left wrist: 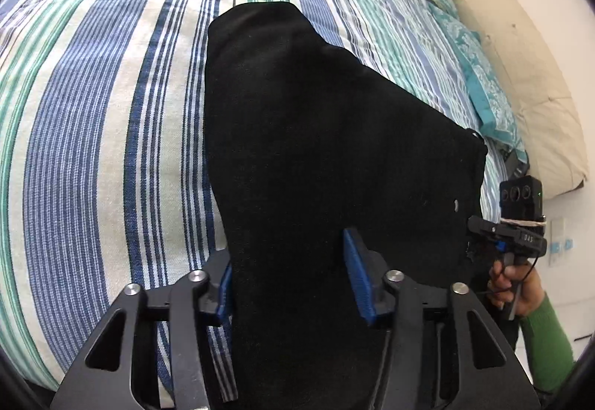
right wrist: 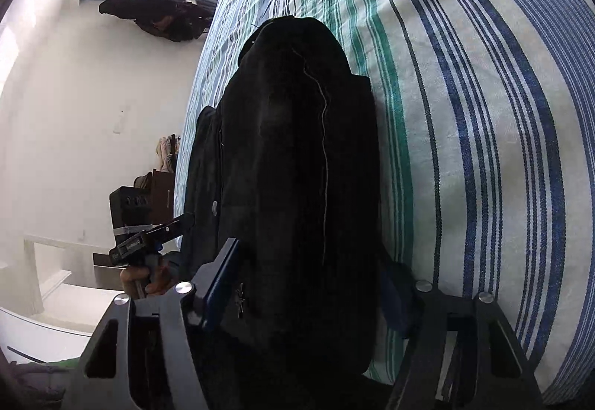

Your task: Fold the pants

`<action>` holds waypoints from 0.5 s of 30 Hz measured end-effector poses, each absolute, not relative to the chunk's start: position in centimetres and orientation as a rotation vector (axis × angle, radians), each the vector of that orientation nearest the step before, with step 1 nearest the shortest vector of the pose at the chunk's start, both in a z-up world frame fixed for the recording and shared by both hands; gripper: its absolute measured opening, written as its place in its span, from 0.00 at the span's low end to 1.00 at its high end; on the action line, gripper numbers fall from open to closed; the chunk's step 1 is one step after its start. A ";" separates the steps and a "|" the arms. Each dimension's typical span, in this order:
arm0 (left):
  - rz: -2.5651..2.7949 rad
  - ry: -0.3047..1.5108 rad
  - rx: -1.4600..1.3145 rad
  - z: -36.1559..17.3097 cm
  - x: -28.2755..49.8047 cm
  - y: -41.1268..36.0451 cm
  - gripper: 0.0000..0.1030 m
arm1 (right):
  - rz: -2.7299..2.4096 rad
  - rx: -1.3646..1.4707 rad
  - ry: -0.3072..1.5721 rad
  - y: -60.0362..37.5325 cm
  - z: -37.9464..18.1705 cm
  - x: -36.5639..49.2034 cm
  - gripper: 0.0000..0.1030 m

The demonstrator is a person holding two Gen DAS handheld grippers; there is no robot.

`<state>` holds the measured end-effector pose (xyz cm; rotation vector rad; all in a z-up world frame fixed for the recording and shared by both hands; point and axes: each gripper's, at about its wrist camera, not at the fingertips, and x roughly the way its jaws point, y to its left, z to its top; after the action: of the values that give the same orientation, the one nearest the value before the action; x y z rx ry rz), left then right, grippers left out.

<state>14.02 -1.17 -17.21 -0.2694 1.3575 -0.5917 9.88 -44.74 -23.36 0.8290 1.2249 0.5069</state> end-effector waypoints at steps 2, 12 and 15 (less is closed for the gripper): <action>-0.605 1.342 -0.302 -16.4 13.9 -0.7 0.24 | 0.528 0.814 1.204 -43.8 -22.9 9.6 0.42; -0.619 1.129 -0.262 -8.9 17.2 -0.1 0.19 | 0.631 0.722 1.035 -41.0 -14.1 13.7 0.32; -0.572 1.064 -0.248 -8.6 20.2 0.1 0.21 | 0.602 0.684 0.998 -40.8 -13.2 17.4 0.33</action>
<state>20.22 0.07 -8.58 -0.2482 1.0638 -0.5723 17.37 -40.77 -13.24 0.6844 0.9981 0.6023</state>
